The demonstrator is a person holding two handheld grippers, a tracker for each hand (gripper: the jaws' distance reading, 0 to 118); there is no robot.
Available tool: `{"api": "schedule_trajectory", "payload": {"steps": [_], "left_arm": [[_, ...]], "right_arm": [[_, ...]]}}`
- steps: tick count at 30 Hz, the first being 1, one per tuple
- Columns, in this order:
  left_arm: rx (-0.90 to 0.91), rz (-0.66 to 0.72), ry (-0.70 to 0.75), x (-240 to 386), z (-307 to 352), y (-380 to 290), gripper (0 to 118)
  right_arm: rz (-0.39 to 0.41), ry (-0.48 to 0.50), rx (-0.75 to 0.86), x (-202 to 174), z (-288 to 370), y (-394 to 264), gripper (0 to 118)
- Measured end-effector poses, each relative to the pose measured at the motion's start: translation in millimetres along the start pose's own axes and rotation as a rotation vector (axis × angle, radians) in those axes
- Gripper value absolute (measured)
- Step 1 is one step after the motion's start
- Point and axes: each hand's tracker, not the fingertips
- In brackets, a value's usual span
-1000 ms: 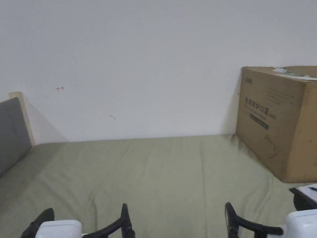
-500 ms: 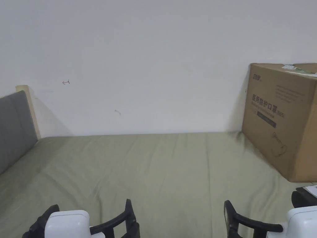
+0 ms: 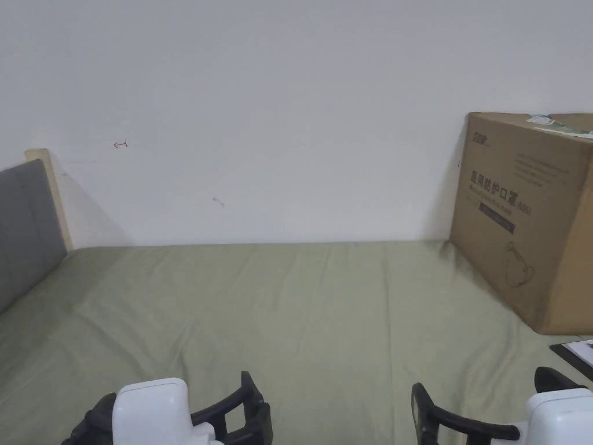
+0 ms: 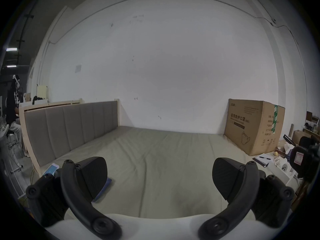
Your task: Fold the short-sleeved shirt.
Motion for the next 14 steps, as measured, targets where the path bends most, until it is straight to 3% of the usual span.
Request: {"api": "schedule_trajectory", "payload": {"steps": [8, 14], "left_arm": [[-0.021, -0.111, 0.077, 13.7, -4.7, -8.4, 118], [-0.03, 0.01, 0.025, 8.4, 1.4, -6.1, 118]], "right_arm": [[0.018, 0.014, -0.017, -4.1, -0.8, -3.4, 118], [0.019, 0.015, -0.02, -4.1, -1.4, -3.5, 118]]}}
